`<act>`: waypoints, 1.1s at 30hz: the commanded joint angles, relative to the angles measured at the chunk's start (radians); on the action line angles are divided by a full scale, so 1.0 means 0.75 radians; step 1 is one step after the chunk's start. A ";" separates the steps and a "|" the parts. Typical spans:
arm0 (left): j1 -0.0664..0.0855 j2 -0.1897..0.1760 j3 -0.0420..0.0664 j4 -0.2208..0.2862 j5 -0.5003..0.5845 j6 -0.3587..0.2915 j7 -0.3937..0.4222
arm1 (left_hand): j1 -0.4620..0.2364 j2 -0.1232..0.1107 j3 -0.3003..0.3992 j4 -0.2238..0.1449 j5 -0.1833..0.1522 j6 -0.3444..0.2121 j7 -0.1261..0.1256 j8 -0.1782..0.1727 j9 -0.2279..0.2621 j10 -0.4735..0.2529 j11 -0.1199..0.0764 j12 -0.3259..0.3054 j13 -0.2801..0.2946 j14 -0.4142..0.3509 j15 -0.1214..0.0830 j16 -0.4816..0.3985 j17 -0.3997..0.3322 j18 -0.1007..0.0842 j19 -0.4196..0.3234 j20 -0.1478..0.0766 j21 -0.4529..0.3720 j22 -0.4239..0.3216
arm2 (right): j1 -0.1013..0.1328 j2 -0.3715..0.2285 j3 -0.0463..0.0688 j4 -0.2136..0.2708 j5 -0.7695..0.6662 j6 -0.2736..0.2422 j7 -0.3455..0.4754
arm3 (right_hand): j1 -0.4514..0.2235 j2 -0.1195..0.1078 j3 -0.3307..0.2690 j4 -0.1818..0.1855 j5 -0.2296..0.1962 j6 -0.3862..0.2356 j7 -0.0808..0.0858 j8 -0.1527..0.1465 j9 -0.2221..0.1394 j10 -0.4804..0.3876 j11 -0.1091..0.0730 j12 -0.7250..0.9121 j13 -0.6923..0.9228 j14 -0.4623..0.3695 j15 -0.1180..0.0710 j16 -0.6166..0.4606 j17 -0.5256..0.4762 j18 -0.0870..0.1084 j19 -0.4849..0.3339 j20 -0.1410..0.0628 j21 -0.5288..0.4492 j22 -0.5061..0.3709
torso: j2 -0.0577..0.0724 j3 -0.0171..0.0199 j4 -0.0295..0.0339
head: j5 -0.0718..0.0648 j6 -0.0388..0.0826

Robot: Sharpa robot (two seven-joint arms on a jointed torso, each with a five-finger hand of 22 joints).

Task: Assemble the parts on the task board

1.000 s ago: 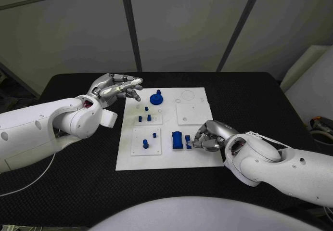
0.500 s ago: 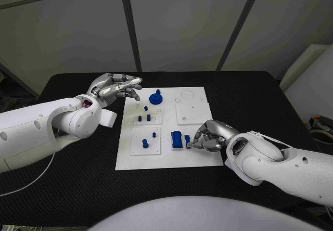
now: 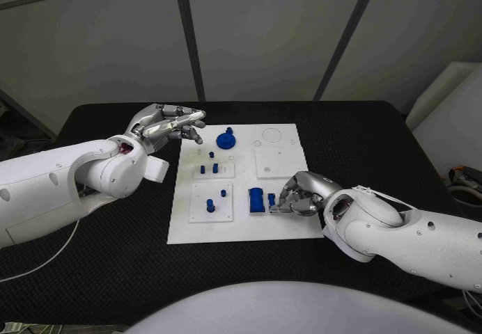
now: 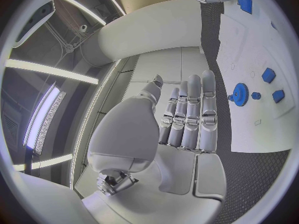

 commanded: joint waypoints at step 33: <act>-0.004 0.013 0.000 -0.024 0.001 -0.011 0.034 | 0.020 0.011 -0.050 0.007 0.003 -0.001 0.003 0.003 0.003 -0.008 0.003 -0.004 -0.003 -0.051 0.013 -0.112 -0.043 -0.015 -0.052 0.013 -0.072 -0.045 | 0.015 -0.042 0.009 -0.085 0.546 -0.108 0.665 | 0.154 0.097 -0.104 0.004 0.062 -0.164 0.087 -0.133 -0.077 -0.391 0.082 -0.720 -0.393 -0.051 0.063 -0.487 -0.261 0.127 -0.427 0.058 -0.586 -0.283 | -0.027 -0.0127 0.0023 | -0.019 0.038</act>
